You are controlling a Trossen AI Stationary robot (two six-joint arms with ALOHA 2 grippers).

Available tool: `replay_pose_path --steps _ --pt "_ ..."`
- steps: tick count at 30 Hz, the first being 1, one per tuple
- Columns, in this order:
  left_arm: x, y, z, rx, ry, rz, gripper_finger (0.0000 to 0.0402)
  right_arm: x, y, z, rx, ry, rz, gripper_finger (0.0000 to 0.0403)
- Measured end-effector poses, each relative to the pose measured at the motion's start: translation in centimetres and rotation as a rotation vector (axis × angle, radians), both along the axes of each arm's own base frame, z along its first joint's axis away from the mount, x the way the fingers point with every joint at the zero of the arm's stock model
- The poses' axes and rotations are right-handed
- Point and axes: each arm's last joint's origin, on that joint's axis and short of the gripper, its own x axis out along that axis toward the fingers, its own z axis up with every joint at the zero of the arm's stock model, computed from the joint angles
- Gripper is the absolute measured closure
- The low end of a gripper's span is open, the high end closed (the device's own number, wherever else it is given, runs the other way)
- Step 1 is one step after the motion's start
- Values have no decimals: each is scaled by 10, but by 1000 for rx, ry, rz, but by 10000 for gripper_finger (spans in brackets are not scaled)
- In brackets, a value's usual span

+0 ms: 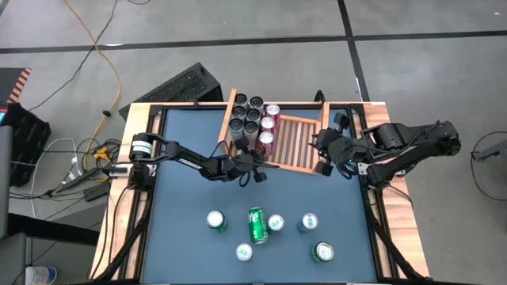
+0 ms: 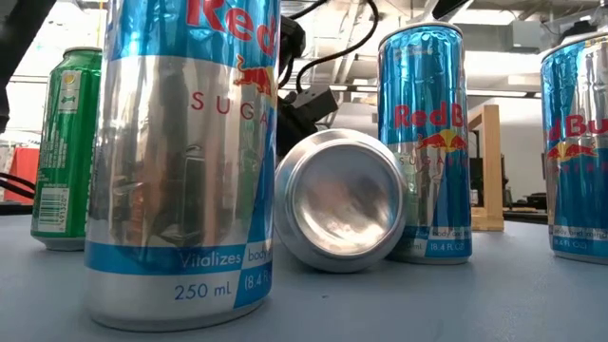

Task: Place canned beverage on shelf
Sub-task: Put the red soda can on the shelf aligned with the other red soda can

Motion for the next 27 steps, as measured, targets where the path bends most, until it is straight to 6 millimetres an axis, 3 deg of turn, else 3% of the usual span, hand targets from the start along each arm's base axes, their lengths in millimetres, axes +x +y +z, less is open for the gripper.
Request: replay_pose_path --steps 15,22,27 --pt "-1 -2 0 36 19 56 402 0 0 0 5 -3 -4 296" --pt "2 -24 6 25 -26 -54 401 0 0 0 4 -1 -3 296" --pt "6 -15 5 22 -87 -85 401 0 0 0 4 0 -3 296"
